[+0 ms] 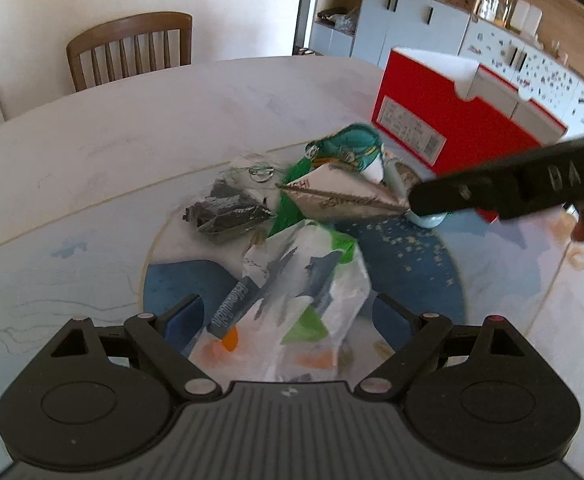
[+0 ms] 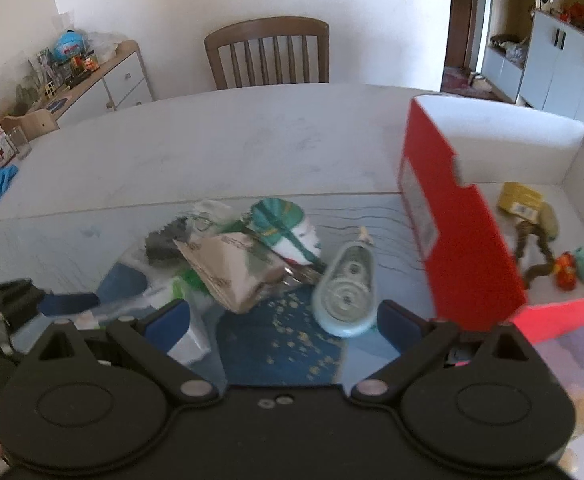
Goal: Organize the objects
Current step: 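Grasp the white plastic bag with the left gripper while the right grasps the paper bag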
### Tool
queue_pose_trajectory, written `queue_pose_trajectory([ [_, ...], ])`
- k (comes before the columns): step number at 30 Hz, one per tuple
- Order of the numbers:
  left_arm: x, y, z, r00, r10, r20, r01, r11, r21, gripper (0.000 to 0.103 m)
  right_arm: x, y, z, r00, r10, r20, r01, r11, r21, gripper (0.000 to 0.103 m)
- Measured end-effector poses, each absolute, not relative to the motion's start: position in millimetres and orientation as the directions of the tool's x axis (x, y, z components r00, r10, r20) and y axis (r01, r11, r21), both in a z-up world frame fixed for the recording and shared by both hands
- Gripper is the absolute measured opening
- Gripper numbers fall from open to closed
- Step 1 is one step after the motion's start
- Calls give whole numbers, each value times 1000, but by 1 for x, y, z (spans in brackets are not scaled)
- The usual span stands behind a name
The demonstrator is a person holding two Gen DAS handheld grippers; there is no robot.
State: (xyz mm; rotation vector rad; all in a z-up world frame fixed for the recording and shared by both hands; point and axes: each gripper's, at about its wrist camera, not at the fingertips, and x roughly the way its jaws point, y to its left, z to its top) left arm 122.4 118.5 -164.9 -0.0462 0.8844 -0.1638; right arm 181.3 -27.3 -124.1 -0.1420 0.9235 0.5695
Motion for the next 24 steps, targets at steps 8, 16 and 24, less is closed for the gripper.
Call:
queue_pose_trajectory([
  [8,130,116,-178,620,-150,-771,130,988,-88,92,199,1,-141,428,397,-812,-495,855,157,100],
  [16,133,115,-184,620,-143,-771,138,988,-72,91,221,11,-160,369,404,-837,-415,877,241,100],
  [24,131,111,-185,631,-133,-764,133,989,-62,83,227,24,-168,359,398,-845,-410,880,240,102],
])
